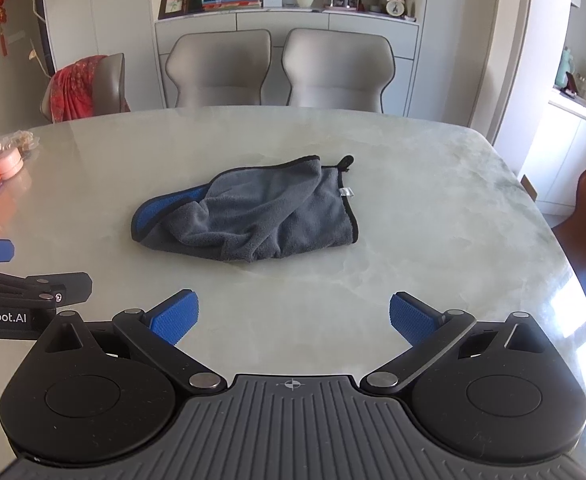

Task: Fold towel
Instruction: 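Move both grippers toward the crumpled grey towel on the table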

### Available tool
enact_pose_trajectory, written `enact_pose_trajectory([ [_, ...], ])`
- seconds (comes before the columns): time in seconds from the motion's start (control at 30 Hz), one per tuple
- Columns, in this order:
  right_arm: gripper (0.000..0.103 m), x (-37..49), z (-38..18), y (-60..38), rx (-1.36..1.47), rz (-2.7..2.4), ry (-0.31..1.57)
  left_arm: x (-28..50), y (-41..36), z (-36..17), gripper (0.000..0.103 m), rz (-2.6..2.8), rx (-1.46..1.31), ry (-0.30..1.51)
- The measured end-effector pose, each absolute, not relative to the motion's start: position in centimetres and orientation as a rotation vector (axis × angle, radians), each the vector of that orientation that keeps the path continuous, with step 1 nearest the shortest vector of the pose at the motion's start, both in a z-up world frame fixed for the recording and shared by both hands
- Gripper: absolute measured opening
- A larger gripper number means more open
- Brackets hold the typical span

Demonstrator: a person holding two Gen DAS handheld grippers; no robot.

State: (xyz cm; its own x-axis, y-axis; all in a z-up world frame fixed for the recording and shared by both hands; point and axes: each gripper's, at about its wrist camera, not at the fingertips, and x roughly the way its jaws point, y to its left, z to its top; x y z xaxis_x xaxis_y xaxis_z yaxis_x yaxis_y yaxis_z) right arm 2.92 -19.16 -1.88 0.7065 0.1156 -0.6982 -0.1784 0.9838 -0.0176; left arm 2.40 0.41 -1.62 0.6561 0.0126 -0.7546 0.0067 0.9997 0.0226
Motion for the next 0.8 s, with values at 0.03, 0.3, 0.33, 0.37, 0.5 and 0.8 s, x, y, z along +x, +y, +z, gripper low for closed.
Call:
enact_pose_trajectory([
  [0.03,0.103,3.0,-1.9,-19.1,-0.089,0.166,0.770,2.5,0.3,-1.6,0.103,0.002,0.025,0.856],
  [0.3,0.103,3.9,-2.1,-18.8,-0.094,0.181,0.777,3.5,0.6,-2.0,0.103,0.013,0.030,0.862],
  [0.33,0.103,4.2,-2.2,-18.8,-0.093,0.182,0.779,3.6,0.6,-2.0,0.103,0.016,0.030,0.862],
  [0.37,0.103,4.3,-2.2,-18.8,-0.093,0.182,0.780,3.7,0.6,-2.0,0.103,0.017,0.031,0.863],
  [0.5,0.103,4.8,-2.6,-18.8,-0.095,0.178,0.792,4.4,0.5,-2.2,0.103,0.014,0.043,0.865],
  [0.8,0.103,6.0,-3.1,-19.0,-0.098,0.177,0.805,5.8,0.1,-2.8,0.103,0.009,0.055,0.877],
])
